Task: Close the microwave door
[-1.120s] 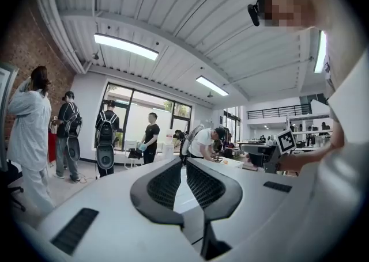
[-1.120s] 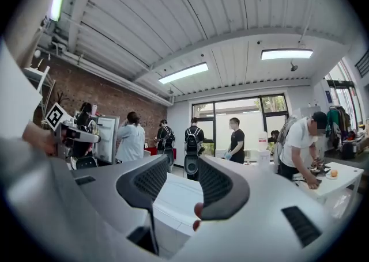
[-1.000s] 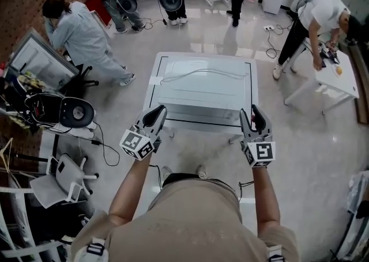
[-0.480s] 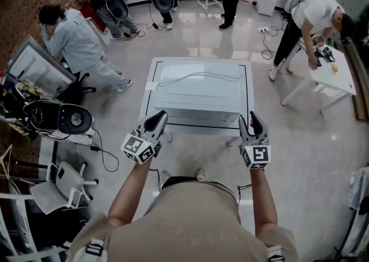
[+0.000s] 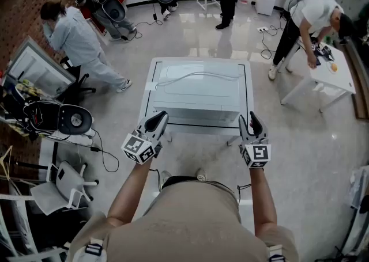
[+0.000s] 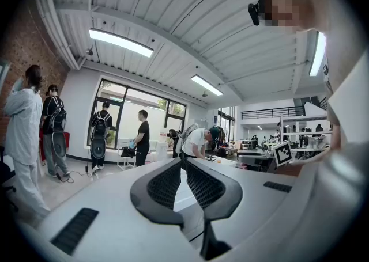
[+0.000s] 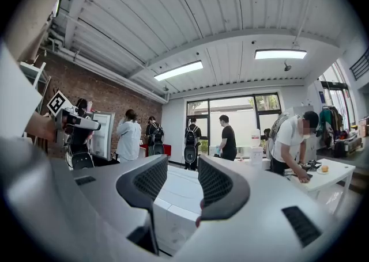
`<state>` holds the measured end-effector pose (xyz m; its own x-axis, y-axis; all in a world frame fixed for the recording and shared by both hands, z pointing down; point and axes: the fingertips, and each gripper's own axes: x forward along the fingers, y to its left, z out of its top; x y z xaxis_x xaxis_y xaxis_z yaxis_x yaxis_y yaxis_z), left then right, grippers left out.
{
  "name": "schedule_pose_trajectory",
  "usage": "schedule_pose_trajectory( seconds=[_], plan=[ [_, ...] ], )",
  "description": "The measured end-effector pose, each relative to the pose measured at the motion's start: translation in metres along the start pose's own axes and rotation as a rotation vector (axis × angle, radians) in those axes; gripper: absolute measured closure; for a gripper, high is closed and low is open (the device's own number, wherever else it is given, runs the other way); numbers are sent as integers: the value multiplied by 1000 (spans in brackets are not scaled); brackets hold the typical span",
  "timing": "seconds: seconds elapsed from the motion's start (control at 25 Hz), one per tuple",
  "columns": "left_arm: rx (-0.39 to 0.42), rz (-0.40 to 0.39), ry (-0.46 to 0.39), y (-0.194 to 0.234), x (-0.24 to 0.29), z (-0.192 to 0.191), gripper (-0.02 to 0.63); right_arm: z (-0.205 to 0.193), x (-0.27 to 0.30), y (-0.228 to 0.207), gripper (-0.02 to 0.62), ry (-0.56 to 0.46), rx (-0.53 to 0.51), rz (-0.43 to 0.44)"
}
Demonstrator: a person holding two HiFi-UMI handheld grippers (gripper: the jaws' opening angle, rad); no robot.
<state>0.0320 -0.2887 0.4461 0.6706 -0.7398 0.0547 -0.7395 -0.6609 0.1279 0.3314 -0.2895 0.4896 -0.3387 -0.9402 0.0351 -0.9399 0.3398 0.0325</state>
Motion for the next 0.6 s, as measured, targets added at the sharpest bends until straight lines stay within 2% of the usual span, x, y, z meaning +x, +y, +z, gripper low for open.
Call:
schedule_pose_trajectory(
  seconds=[0.6],
  plan=[
    [-6, 9, 14, 4, -6, -10, 591, -3, -1, 8, 426, 17, 12, 10]
  ],
)
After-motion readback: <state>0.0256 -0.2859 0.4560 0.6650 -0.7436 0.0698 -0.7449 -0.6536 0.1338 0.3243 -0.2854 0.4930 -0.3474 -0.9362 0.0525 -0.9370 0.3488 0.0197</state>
